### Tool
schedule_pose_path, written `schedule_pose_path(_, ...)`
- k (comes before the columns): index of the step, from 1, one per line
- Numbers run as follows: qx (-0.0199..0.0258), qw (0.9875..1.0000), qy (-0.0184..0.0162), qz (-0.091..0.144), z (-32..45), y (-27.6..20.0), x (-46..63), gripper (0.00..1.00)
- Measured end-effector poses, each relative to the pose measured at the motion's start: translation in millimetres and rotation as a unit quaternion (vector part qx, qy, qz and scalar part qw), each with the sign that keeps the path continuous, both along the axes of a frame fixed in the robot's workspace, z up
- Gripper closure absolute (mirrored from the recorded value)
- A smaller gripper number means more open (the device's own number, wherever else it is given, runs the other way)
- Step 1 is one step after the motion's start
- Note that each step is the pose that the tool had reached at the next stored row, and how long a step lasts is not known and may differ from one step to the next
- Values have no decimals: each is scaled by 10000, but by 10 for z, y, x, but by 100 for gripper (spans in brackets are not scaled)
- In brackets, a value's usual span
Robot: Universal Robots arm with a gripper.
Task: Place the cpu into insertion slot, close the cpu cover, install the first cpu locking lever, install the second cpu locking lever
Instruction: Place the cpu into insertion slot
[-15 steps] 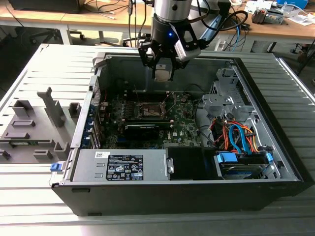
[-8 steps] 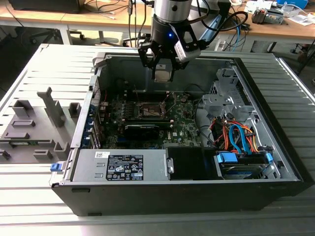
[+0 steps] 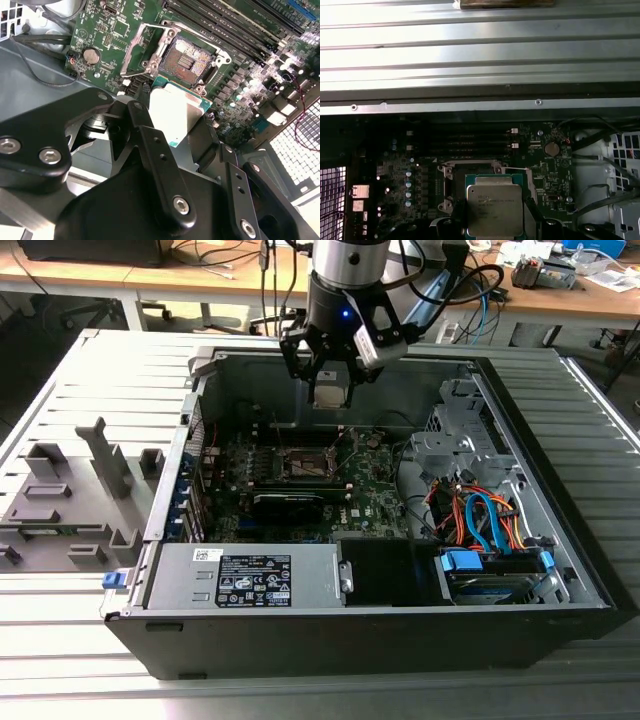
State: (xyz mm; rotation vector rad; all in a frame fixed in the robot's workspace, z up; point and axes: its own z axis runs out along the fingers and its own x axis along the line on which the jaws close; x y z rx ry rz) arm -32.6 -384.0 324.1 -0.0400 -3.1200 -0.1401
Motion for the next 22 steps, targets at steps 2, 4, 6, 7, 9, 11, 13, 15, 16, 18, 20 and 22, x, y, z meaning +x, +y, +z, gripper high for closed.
schedule_pose_path(2, 0, 10000, 0, 0, -1, -7, -1, 46)
schedule_pose_path(4, 0, 10000, 0, 0, -2, -13, -2, 46)
schedule_pose_path(6, 0, 10000, 0, 0, -3, -19, -4, 46)
schedule_pose_path(7, 0, 10000, 0, 0, -5, -26, -5, 46)
schedule_pose_path(9, 0, 10000, 0, 0, -6, -32, -6, 46)
schedule_pose_path(11, 0, 10000, 0, 0, -7, -39, -7, 46)
schedule_pose_path(13, 0, 10000, 0, 0, -8, -47, -9, 46)
schedule_pose_path(15, 0, 10000, 0, 0, -10, -56, -11, 46)
schedule_pose_path(16, 0, 10000, 0, 0, -10, -59, -11, 46)
schedule_pose_path(18, 0, 10000, 0, 0, -11, -66, -13, 46)
schedule_pose_path(20, 0, 10000, 0, 0, -14, -81, -15, 46)
schedule_pose_path(22, 0, 10000, 0, 0, -15, -90, -16, 46)
